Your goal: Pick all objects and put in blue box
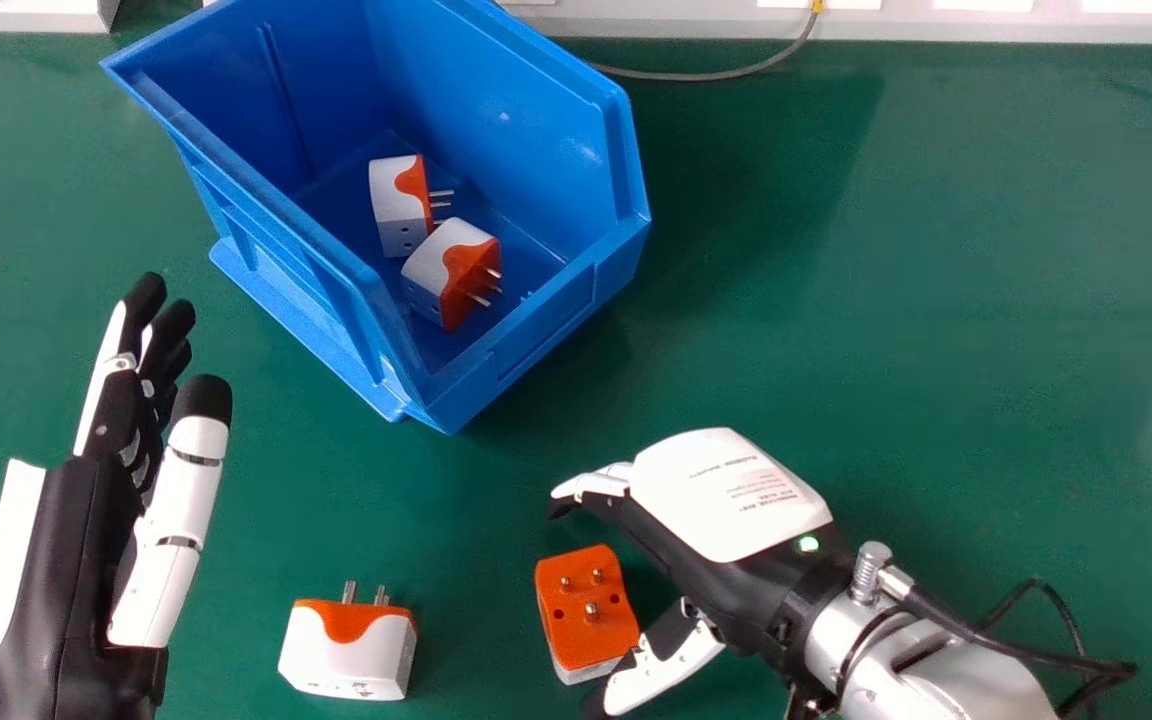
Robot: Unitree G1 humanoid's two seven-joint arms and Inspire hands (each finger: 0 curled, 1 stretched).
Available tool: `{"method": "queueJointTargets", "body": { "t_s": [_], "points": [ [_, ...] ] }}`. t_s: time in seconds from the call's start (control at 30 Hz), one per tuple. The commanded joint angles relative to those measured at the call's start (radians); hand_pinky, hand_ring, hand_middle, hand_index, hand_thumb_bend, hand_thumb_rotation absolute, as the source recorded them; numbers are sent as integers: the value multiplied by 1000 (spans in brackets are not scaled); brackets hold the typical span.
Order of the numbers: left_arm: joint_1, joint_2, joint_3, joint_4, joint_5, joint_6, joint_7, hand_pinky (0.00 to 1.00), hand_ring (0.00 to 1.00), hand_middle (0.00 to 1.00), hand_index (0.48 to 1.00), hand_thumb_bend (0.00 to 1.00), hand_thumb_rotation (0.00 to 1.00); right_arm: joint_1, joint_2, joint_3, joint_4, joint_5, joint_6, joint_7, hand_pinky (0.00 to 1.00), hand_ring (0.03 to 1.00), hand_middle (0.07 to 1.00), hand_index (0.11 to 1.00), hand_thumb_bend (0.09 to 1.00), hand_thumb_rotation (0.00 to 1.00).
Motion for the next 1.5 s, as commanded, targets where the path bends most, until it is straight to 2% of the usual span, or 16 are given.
{"method": "queueJointTargets", "body": {
  "t_s": [0.0,0.13,0.2,0.27,0.4,0.53,0.67,0.73,0.83,1.0,1.03,1.1,1.3,1.37,1.43,1.47],
  "points": [
    [3,7,7,-32,1,1,1,1000,975,968,973,414,865,-15,-6,8,14,-24,16,14,681,787,808,786,736,386],
    [2,8,7,-32,8,2,1,1000,976,967,972,414,869,-33,-13,22,31,-39,17,25,681,787,808,786,725,390],
    [1,12,8,-31,7,2,-3,1000,978,969,975,416,875,-39,-14,27,35,-43,24,44,681,789,810,788,720,392],
    [0,8,7,-32,4,5,0,1000,981,971,977,414,883,-45,-14,31,41,-44,30,57,683,792,813,791,717,394],
    [-3,7,6,-22,6,-9,0,1000,982,974,979,410,887,-52,-13,41,50,-48,50,85,693,802,823,803,711,395],
    [-1,3,4,-35,8,8,4,1000,984,976,983,412,891,-50,-16,49,62,-51,53,76,692,801,822,805,717,385],
    [-2,2,5,-28,5,1,4,1000,987,975,982,401,890,-47,-16,51,64,-42,61,88,688,798,819,806,729,369],
    [-2,3,5,-33,4,8,4,1000,988,974,982,404,889,-46,-19,54,67,-44,63,89,688,799,820,807,730,363],
    [-4,8,8,-27,2,-3,-2,1000,993,974,981,397,888,-44,-23,60,68,-49,70,98,691,801,824,809,730,364],
    [2,5,7,-40,8,16,4,1000,993,976,983,416,885,-36,-30,60,54,-35,74,114,694,804,828,813,723,373],
    [0,6,7,-37,9,10,3,1000,994,977,984,421,886,-35,-32,61,51,-35,73,116,696,805,829,814,720,375],
    [-4,8,8,-28,9,0,1,1000,990,979,987,407,885,-33,-37,61,43,-34,69,122,697,805,829,815,712,383],
    [-7,13,8,-34,4,18,-3,1000,992,983,989,421,890,-27,-53,63,-2,-33,77,180,697,804,830,816,706,398],
    [-8,12,7,-33,-4,14,-6,1000,994,983,989,431,890,-22,-57,62,-18,-32,77,192,701,807,832,819,702,406],
    [-7,8,7,-32,-5,12,-4,1000,995,982,987,440,888,-15,-59,60,-35,-29,81,204,702,807,831,819,702,412],
    [-8,8,7,-31,-1,8,-3,1000,994,980,983,437,885,-11,-60,58,-44,-26,83,209,705,808,832,819,705,413]
  ]
}}
